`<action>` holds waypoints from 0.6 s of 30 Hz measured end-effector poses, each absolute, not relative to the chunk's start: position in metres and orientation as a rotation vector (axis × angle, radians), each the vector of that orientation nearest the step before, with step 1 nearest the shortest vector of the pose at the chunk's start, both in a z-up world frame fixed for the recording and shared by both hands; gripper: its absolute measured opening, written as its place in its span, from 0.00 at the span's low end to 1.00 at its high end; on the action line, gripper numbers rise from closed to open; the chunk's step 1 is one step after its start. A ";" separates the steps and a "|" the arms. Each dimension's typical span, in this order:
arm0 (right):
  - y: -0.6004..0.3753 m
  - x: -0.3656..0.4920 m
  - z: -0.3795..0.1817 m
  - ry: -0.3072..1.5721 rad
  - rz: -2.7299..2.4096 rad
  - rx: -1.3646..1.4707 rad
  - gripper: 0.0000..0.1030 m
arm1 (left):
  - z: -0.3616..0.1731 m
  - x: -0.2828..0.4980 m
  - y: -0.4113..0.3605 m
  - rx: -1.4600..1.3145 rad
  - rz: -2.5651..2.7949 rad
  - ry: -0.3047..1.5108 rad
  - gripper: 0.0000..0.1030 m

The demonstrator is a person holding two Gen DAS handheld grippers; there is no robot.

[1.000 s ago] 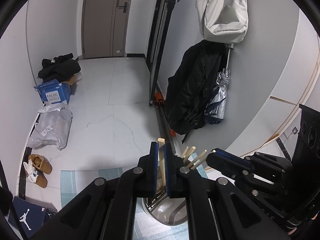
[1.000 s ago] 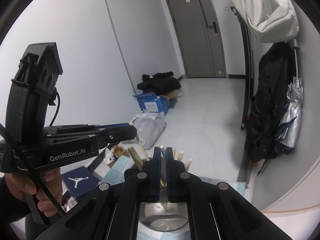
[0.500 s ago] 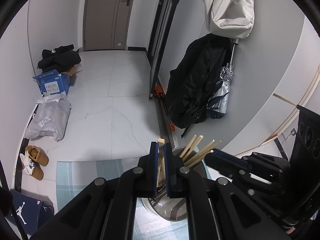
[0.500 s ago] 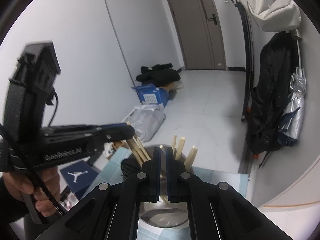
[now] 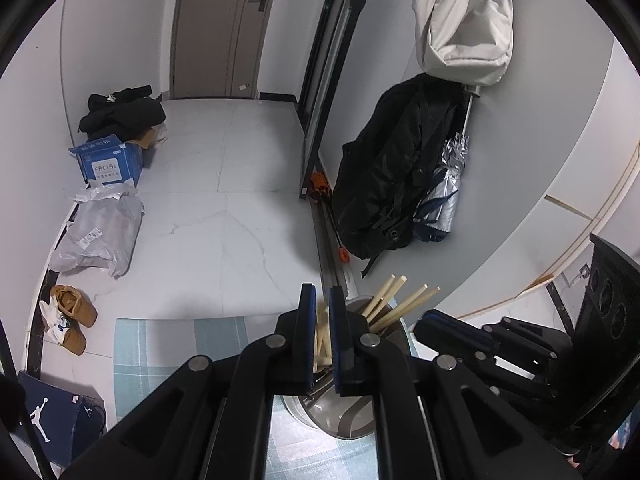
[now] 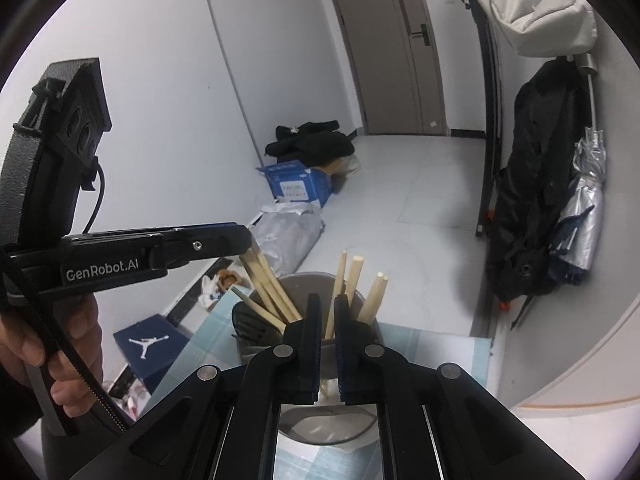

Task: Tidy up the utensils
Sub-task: 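Lower both chopsticks into the white holder and open both tools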

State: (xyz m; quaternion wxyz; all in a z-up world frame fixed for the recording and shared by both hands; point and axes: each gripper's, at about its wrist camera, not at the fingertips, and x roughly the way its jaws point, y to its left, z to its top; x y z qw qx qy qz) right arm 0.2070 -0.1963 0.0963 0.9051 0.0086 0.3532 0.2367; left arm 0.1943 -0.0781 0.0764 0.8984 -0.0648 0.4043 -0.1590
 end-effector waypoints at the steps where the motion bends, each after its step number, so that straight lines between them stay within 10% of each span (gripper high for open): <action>1: -0.198 0.205 0.098 0.723 0.483 0.019 0.07 | 0.078 0.194 -0.077 -0.133 -0.322 0.832 0.08; 18: -0.213 0.162 0.151 0.580 0.420 0.054 0.51 | 0.118 0.152 -0.063 -0.153 -0.225 0.665 0.71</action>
